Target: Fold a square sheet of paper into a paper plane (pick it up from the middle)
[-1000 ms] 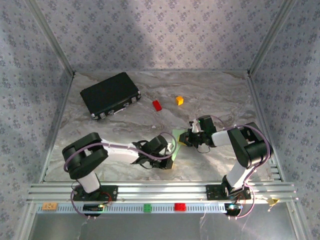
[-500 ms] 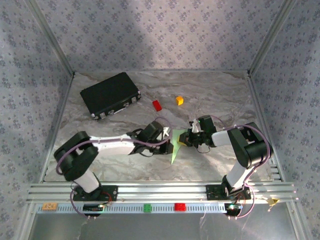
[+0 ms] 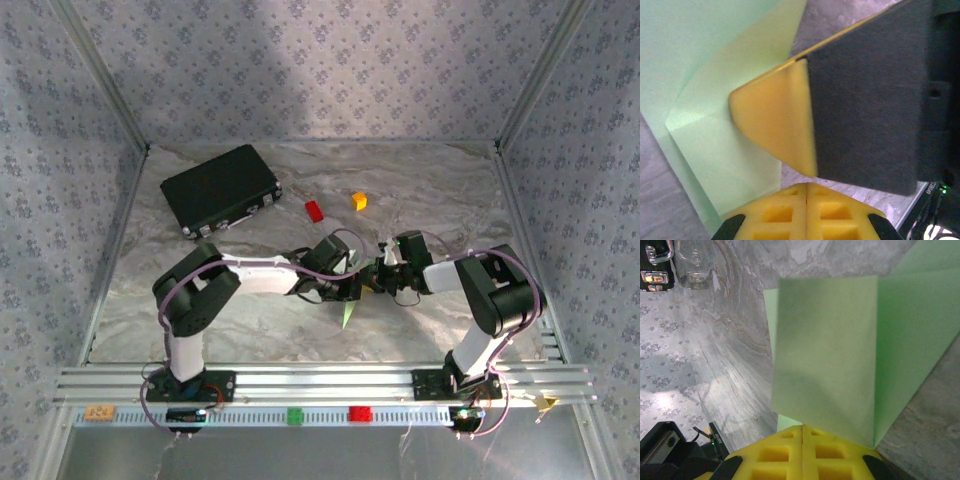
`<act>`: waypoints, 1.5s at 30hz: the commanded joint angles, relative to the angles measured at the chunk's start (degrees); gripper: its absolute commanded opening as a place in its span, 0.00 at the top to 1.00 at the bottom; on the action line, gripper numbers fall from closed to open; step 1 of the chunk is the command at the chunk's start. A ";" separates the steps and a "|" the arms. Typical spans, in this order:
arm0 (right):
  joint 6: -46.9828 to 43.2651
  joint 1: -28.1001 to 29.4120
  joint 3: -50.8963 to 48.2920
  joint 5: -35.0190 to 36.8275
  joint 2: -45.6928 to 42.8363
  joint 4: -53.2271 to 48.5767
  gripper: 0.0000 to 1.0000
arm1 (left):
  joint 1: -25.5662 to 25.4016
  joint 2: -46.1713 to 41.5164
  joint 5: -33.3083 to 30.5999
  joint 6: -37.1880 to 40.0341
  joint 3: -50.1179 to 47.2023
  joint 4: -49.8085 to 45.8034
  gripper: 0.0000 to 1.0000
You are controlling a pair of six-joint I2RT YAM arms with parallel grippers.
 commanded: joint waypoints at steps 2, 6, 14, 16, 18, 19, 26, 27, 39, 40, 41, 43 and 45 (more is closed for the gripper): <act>-1.19 0.12 -0.96 8.00 1.73 -5.85 0.95 | 0.02 2.22 -2.07 1.29 0.19 -2.90 0.99; -1.20 0.02 -0.88 7.95 0.58 -6.41 0.94 | -0.16 2.38 -2.95 0.62 -2.70 -2.68 1.00; -2.26 -0.71 0.23 7.37 -5.44 -10.20 0.92 | -1.13 0.00 -0.76 0.81 -9.05 -0.12 1.00; -3.17 -0.90 0.67 8.27 -8.30 -12.97 0.91 | -1.22 -0.83 0.66 1.66 -10.56 0.47 1.00; -4.31 -1.11 0.78 9.51 -11.66 -15.50 0.91 | -1.22 -1.73 1.63 2.40 -11.99 0.68 1.00; -4.52 -1.12 0.64 9.97 -13.00 -16.17 0.91 | -1.24 -2.04 1.95 2.91 -12.63 0.70 1.00; -4.20 2.03 -0.87 10.00 -17.86 -14.83 0.92 | -1.22 -2.80 2.06 3.59 -13.74 0.48 1.00; -4.28 3.02 -0.65 10.45 -17.58 -14.86 0.92 | -1.22 -2.67 2.03 3.50 -13.76 0.65 1.00; -4.29 8.38 1.81 12.17 -8.83 -11.20 0.94 | -1.22 -2.65 1.53 2.84 -13.73 0.71 1.00; -4.36 8.32 1.94 12.41 -8.12 -11.08 0.94 | -1.22 -2.67 1.45 2.86 -13.70 0.71 1.00; -4.45 8.17 1.95 13.06 -7.38 -11.16 0.94 | -1.20 -2.58 1.47 2.82 -13.71 0.55 1.00; -4.55 7.41 1.76 14.26 -6.18 -10.99 0.94 | -1.22 -2.49 1.54 2.88 -13.70 0.35 1.00; -4.55 6.04 1.46 14.97 -5.06 -10.78 0.94 | -1.22 -2.41 1.42 2.78 -14.02 0.34 1.00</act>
